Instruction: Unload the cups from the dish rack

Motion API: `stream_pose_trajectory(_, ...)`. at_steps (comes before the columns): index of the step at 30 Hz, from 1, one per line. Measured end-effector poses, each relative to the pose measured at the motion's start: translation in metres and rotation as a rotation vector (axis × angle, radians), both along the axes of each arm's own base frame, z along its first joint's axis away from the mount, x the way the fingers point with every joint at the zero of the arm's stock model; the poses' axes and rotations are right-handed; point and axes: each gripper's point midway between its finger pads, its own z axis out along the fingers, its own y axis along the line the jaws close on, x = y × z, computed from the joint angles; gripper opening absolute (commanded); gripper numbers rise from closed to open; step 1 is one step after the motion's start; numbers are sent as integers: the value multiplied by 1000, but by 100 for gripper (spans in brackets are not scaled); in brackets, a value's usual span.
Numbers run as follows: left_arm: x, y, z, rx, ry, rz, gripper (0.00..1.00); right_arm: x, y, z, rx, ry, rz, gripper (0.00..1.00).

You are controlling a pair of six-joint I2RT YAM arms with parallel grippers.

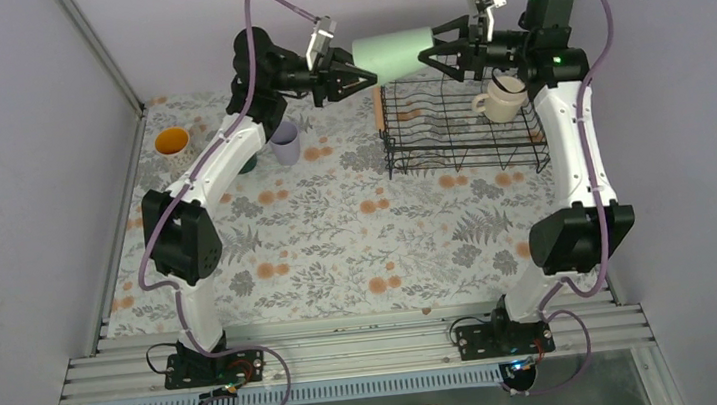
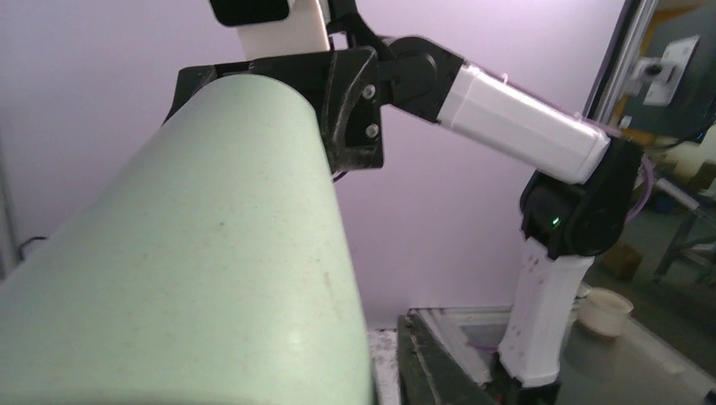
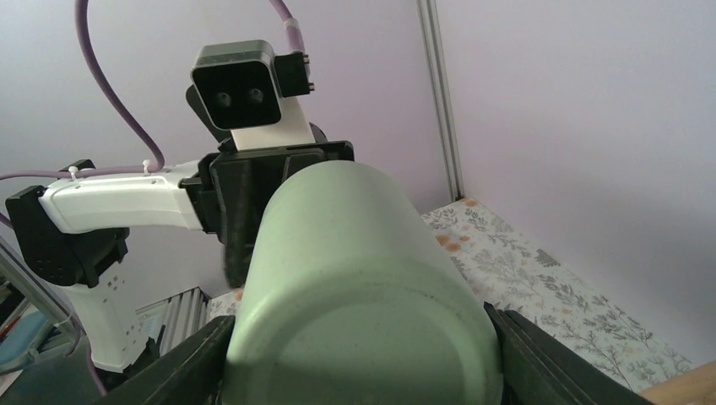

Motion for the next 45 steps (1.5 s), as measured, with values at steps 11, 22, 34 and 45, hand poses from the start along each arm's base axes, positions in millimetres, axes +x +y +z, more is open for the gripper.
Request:
stream_pose_trajectory(11, -7, 3, 16, 28, -75, 78, 2, -18, 0, 19, -15, -82, -19, 94)
stream_pose_trajectory(22, 44, 51, 25, 174, -282, 422, 2, 4, -22, 2, -197, -84, -279, 100)
stream_pose_trajectory(34, 83, 140, 4, 732, -744, 851, 3, 38, -97, -81, -676, -9, -655, 100)
stream_pose_trajectory(45, 60, 202, -122, 1314, -748, 588, 2, 37, -118, -117, -834, 25, -690, 100)
